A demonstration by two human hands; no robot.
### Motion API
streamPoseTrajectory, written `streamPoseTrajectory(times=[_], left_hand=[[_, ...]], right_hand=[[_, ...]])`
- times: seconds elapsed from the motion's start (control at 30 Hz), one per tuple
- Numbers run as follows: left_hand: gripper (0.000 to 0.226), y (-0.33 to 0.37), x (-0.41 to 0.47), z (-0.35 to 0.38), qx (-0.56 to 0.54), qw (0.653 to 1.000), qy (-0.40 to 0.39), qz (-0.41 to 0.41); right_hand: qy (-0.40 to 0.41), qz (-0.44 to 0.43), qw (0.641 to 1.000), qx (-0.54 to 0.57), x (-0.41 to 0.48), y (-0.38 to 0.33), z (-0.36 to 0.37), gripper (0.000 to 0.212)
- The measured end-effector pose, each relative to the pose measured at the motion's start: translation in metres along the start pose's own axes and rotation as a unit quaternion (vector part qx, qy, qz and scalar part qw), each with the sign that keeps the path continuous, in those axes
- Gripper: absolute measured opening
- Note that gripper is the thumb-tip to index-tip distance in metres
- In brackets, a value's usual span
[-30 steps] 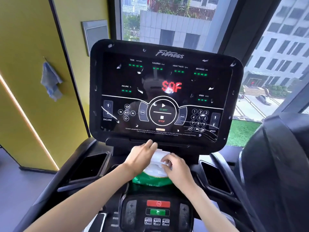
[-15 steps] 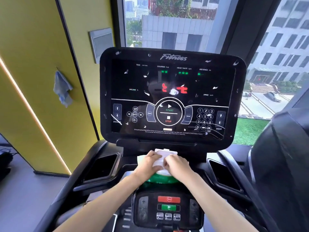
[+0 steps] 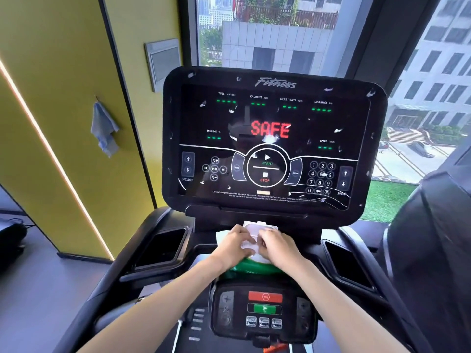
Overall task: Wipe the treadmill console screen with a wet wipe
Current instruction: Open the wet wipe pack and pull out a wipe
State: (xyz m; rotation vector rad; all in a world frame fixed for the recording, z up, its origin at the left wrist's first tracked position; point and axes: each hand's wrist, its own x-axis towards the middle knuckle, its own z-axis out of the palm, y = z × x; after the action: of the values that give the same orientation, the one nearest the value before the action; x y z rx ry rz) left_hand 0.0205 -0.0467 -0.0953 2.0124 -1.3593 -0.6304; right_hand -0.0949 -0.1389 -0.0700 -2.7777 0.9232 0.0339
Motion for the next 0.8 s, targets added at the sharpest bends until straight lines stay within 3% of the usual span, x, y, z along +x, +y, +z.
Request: streamPoseTrajectory(times=[0.1, 0.23, 0.33, 0.57, 0.7, 0.8], left_hand=[[0.024, 0.008, 0.003, -0.004, 0.026, 1.0, -0.002, -0.002], [0.018, 0.015, 0.006, -0.008, 0.153, 0.987, 0.011, 0.039], [0.021, 0.022, 0.006, -0.01, 0.297, 0.951, -0.002, 0.088], [0.034, 0.033, 0.004, -0.015, 0.452, 0.879, -0.048, 0.147], [0.029, 0.045, 0.007, -0.02, 0.481, 0.858, -0.041, 0.176], [0.027, 0.049, 0.006, -0.022, 0.48, 0.855, -0.026, 0.192]], right_hand=[[0.018, 0.006, 0.999, 0.032, -0.005, 0.002, -0.001, 0.013], [0.027, 0.026, 0.997, 0.065, -0.007, 0.005, -0.002, 0.013], [0.025, 0.024, 0.997, 0.072, -0.008, 0.005, -0.001, 0.009], [0.021, 0.051, 0.995, 0.087, -0.01, 0.003, -0.003, 0.004], [0.007, 0.078, 0.991, 0.11, -0.009, 0.003, -0.005, 0.025], [0.012, 0.067, 0.993, 0.101, -0.009, 0.0, -0.006, 0.004]])
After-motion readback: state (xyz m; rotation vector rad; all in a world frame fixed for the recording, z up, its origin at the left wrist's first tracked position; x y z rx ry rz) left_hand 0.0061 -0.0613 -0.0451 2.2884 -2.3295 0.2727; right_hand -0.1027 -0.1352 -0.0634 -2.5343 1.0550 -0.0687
